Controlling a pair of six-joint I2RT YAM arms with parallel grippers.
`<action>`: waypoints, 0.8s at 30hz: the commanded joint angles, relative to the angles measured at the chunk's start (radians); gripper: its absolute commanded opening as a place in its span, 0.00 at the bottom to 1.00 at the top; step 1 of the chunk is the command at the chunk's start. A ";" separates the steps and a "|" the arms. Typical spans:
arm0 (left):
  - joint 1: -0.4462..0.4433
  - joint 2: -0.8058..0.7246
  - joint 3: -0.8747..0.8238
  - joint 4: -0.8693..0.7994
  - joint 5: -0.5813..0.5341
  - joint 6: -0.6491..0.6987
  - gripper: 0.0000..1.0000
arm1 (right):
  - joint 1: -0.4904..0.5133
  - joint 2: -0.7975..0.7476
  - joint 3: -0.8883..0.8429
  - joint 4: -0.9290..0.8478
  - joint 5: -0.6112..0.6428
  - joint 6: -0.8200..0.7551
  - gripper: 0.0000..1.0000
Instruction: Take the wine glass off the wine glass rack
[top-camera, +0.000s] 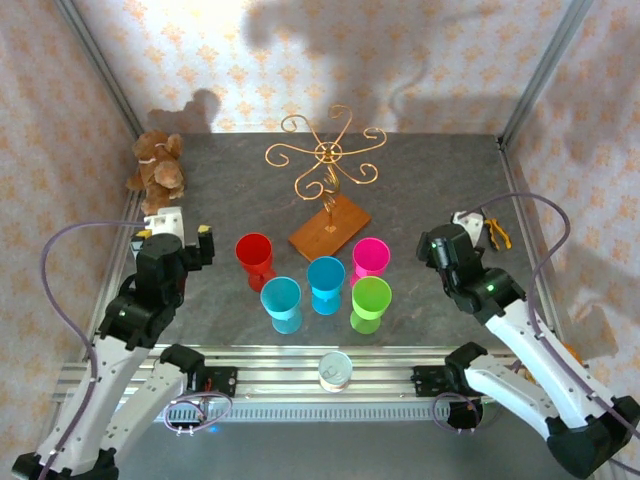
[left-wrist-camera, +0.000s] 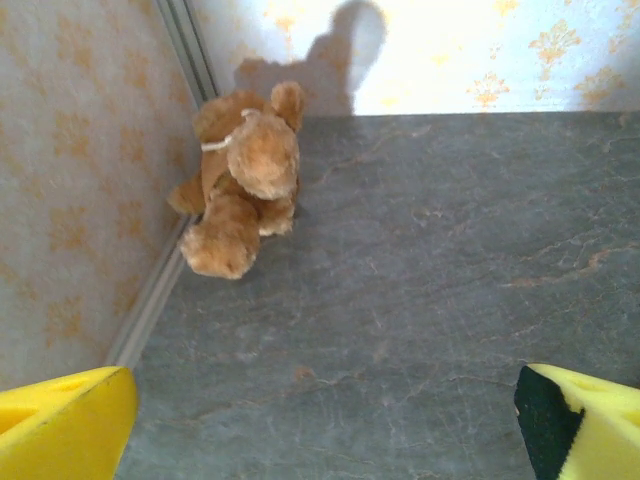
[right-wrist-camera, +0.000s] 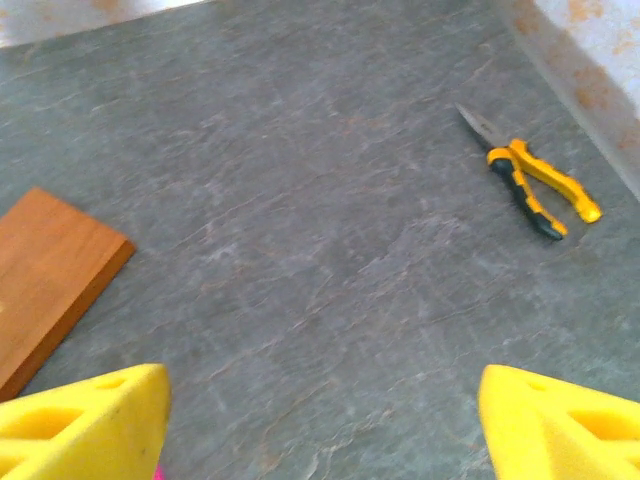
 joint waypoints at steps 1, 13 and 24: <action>0.045 0.028 -0.019 0.108 0.051 -0.060 0.99 | -0.085 0.021 -0.022 0.126 -0.051 -0.041 0.86; 0.067 0.138 -0.255 0.543 -0.102 -0.039 0.99 | -0.137 0.148 -0.218 0.518 0.142 -0.165 0.98; 0.095 0.480 -0.376 1.026 -0.055 0.090 0.99 | -0.278 0.267 -0.325 0.884 0.058 -0.255 1.00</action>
